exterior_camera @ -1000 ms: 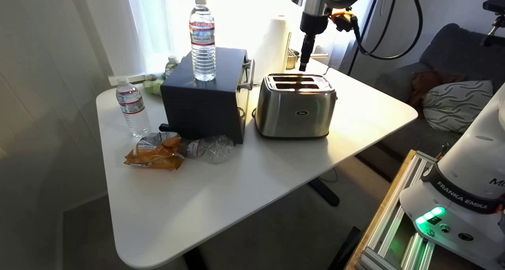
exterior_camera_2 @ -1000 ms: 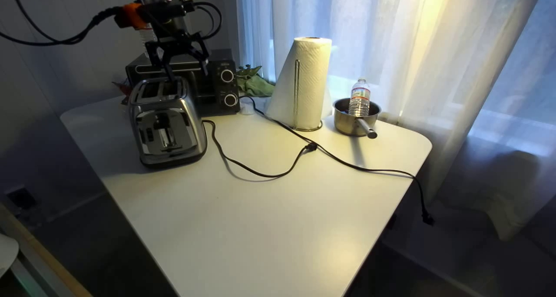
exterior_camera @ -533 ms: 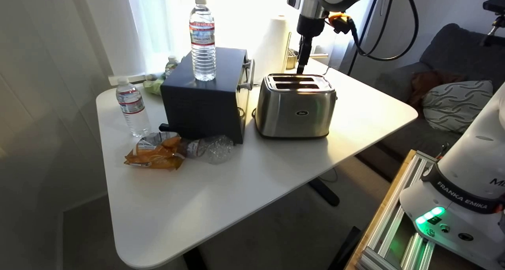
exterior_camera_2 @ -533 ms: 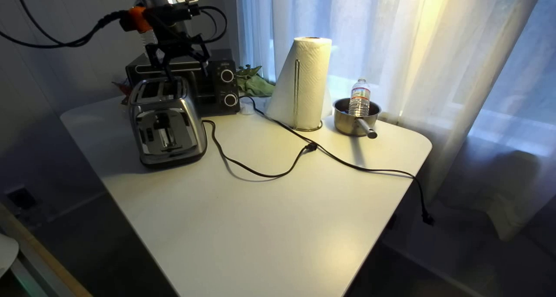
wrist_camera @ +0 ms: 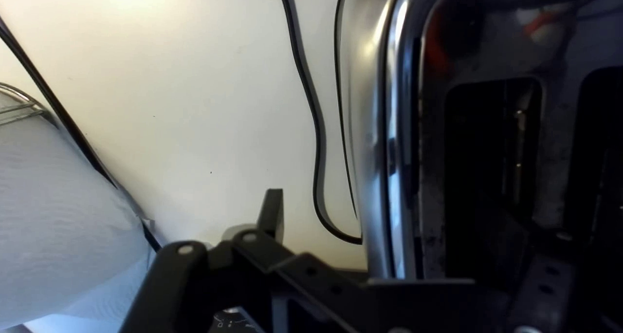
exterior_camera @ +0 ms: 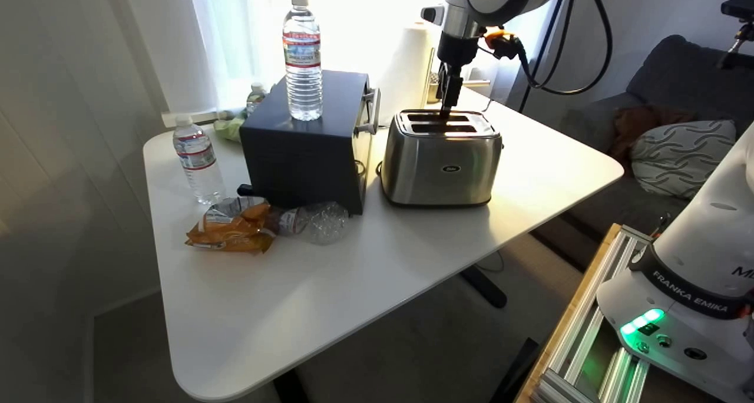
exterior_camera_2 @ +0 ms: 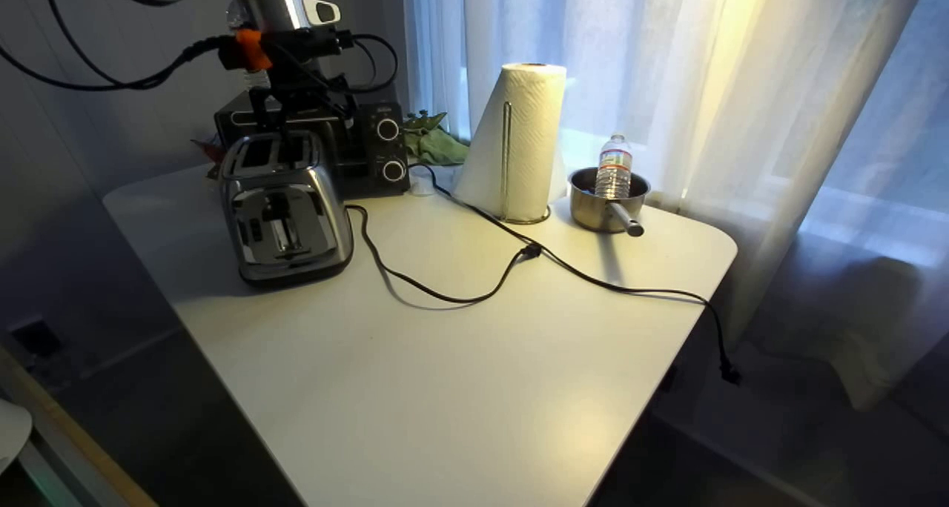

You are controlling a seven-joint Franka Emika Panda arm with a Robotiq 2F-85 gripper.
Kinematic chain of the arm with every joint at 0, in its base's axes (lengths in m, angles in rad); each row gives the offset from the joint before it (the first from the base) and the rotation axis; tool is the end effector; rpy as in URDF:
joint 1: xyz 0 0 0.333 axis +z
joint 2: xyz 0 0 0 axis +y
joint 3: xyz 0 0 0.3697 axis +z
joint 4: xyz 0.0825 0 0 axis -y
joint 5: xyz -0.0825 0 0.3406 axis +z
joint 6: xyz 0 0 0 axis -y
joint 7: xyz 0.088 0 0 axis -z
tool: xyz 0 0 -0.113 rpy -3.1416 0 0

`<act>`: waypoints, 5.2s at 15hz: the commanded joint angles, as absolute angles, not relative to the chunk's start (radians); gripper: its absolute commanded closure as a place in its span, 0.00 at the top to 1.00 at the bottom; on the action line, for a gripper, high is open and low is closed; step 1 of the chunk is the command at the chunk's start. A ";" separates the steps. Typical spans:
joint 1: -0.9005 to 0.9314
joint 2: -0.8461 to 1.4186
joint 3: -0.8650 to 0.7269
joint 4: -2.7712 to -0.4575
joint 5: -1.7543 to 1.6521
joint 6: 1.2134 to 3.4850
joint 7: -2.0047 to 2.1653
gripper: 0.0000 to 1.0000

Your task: Move the toaster to the right

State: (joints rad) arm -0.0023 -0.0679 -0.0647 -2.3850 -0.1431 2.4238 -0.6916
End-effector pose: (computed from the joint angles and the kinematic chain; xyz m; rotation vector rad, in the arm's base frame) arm 0.4618 -0.0325 0.4338 2.8150 1.0714 0.0961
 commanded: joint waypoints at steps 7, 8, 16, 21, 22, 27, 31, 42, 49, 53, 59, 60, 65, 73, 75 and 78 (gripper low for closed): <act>-0.005 -0.041 -0.052 -2.366 -0.112 2.445 -0.754 0.47; -0.004 -0.042 -0.051 -2.365 -0.109 2.438 -0.761 0.44; -0.004 -0.039 -0.054 -2.353 -0.025 2.387 -0.893 0.39; -0.010 -0.024 -0.056 -2.342 0.016 2.367 -0.941 0.43; -0.011 -0.022 -0.056 -2.339 0.021 2.365 -0.945 0.38; -0.017 -0.033 -0.058 -2.335 0.018 2.352 -0.938 0.16; -0.026 -0.060 -0.066 -2.347 0.008 2.330 -0.914 0.16; -0.079 -0.135 -0.125 -2.377 0.052 2.243 -0.859 0.16; -0.134 -0.148 -0.183 -2.374 0.058 2.180 -0.785 0.16; -0.178 -0.152 -0.209 -2.367 0.005 2.192 -0.590 0.16; -0.239 -0.146 -0.254 -2.330 -0.074 2.137 -0.376 0.16; -0.247 -0.145 -0.260 -2.320 -0.083 2.124 -0.355 0.16; -0.283 -0.129 -0.292 -2.258 -0.128 2.076 -0.262 0.16; -0.282 -0.051 -0.294 -2.300 -0.124 2.150 -0.278 0.41; -0.281 -0.050 -0.293 -2.300 -0.124 2.151 -0.278 0.41; -0.283 -0.025 -0.295 -2.275 -0.097 2.188 -0.243 0.16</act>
State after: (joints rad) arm -0.2814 -0.0469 -0.2935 -2.3013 -0.1239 2.1539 -0.2754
